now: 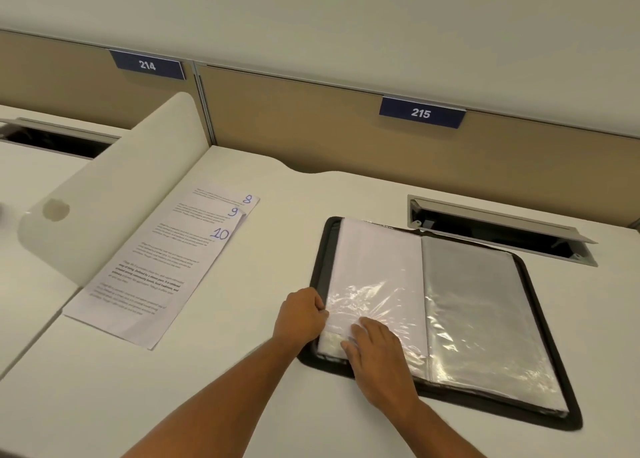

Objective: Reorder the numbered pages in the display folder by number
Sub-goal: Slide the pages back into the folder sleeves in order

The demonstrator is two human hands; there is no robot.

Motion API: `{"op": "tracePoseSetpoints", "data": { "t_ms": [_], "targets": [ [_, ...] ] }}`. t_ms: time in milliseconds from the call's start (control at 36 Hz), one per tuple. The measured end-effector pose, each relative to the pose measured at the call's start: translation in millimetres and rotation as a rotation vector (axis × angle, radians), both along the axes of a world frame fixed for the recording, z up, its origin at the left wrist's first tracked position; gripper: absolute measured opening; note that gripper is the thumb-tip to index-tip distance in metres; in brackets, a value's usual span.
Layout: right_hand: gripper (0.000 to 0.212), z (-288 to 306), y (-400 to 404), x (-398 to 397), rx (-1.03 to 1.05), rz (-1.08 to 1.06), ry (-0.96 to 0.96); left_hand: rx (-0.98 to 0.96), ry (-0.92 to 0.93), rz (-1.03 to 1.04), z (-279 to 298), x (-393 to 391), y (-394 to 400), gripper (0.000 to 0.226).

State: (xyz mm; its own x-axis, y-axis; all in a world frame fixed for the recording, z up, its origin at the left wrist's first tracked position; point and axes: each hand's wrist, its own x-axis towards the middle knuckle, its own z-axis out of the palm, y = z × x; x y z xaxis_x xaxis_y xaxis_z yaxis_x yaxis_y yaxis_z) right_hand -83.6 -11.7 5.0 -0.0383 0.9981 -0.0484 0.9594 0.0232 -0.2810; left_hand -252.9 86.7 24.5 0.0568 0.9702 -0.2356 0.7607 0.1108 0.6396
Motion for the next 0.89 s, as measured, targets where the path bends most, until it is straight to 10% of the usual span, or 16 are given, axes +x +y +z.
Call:
{"op": "tracePoseSetpoints", "data": {
  "t_ms": [250, 889],
  "targets": [
    [0.025, 15.1, 69.5, -43.2, 0.114, 0.066, -0.056, 0.056, 0.046, 0.075, -7.9, -57.4, 48.1, 0.012],
    [0.042, 49.2, 320.5, -168.1, -0.118, 0.054, 0.089, 0.316, 0.215, 0.147, 6.8, -234.3, 283.9, 0.041]
  ]
}}
